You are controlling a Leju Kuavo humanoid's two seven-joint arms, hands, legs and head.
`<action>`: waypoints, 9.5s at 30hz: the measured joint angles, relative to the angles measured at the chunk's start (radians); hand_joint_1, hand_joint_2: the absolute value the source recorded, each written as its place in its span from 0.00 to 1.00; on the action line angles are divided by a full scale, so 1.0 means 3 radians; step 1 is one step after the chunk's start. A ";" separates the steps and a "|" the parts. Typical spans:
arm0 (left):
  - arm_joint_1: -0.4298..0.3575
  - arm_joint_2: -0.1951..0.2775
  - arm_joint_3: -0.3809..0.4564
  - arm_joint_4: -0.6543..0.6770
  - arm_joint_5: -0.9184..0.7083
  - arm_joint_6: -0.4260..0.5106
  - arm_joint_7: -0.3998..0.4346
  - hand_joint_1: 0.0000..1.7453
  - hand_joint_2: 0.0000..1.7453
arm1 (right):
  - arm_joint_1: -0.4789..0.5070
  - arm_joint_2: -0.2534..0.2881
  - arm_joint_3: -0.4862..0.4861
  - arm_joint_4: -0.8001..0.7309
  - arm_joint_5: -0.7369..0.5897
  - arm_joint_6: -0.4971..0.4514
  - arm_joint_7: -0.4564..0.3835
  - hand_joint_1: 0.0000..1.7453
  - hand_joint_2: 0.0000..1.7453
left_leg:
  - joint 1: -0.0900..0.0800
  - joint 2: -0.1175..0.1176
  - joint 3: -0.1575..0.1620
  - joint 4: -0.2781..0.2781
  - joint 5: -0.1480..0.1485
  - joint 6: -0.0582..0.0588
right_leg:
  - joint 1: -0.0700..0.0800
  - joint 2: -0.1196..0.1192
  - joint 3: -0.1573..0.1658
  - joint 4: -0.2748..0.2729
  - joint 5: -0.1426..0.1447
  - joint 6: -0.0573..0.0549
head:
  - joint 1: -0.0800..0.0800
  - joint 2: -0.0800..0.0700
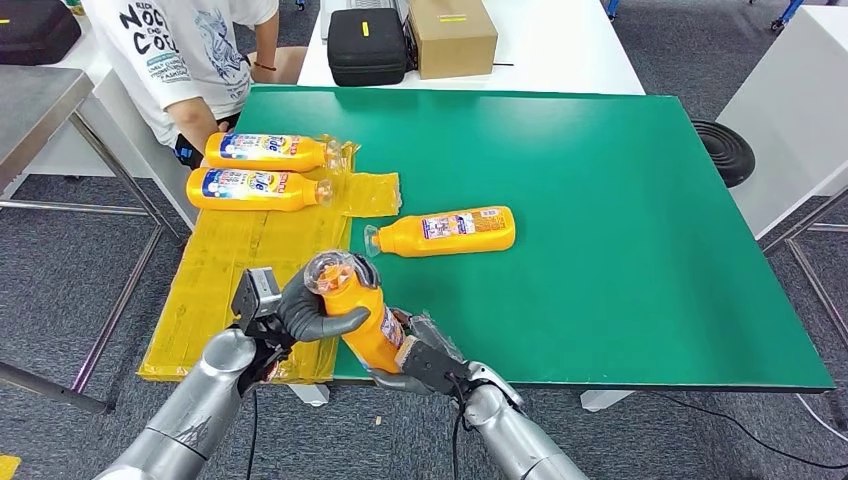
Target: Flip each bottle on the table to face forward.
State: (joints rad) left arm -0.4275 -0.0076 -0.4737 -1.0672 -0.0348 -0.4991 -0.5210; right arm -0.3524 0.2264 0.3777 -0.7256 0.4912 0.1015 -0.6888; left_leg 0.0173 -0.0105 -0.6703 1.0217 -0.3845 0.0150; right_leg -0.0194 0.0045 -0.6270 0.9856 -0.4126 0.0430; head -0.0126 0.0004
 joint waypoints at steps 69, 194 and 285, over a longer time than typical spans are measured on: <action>-0.0405 0.0217 0.0766 -0.0824 -0.0448 0.0971 0.0431 1.00 1.00 | 0.0458 0.0055 -0.0386 -0.1412 -0.0554 -0.0101 0.0004 0.00 0.00 | 0.0000 0.0001 0.0003 0.0000 0.0002 0.0002 | 0.0000 -0.0002 0.0001 0.0000 0.0000 0.0000 | 0.0000 0.0000; -0.1204 0.0602 -0.2264 0.1240 -0.2436 0.1007 0.0371 0.05 1.00 | 0.0573 0.0034 -0.0983 -0.1529 -0.1176 0.0130 -0.0027 0.00 0.00 | 0.0000 -0.0001 0.0007 0.0000 0.0003 0.0002 | 0.0000 -0.0002 0.0007 0.0000 0.0001 -0.0001 | 0.0000 0.0000; -0.0617 0.1202 -0.0924 -0.0570 -0.1767 0.1537 0.0332 0.00 1.00 | 0.0556 -0.0007 -0.0991 -0.1422 -0.0918 -0.0083 -0.0011 0.00 0.50 | -0.0006 0.0004 0.0007 0.0000 0.0002 0.0002 | -0.0005 0.0004 0.0001 -0.0001 0.0000 -0.0001 | 0.0000 0.0000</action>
State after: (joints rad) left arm -0.6126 0.3531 -0.7510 -1.2382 -0.5649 -0.0379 -0.4214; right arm -0.1855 0.2244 0.0805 -1.1522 0.2157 0.0766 -0.6921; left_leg 0.0154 -0.0093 -0.6682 1.0217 -0.3841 0.0157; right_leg -0.0209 0.0058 -0.6266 0.9853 -0.4126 0.0428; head -0.0125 0.0004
